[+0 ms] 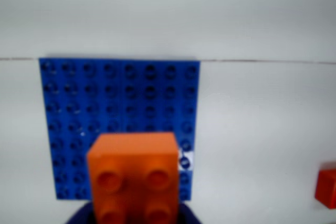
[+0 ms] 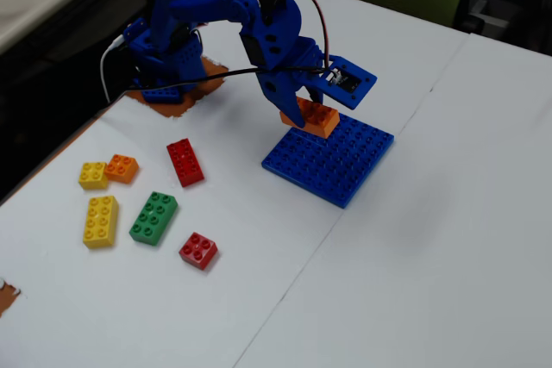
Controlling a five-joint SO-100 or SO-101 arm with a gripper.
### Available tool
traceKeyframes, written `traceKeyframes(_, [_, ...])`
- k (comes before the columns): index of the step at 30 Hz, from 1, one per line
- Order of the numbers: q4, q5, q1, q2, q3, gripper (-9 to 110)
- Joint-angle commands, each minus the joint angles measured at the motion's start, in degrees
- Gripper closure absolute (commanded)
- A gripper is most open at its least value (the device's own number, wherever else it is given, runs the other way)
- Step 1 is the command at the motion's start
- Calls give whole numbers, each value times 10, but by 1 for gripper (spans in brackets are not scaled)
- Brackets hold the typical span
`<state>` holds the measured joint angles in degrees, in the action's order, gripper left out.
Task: Pick up the 2x4 orange block and go up the 8x8 blue block.
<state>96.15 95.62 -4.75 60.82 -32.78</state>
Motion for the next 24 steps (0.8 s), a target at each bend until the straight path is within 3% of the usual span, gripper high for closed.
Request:
traceKeyframes(1, [2,4,-2,13,30,101])
traceKeyframes(24, [11,6,-3,14,30,101])
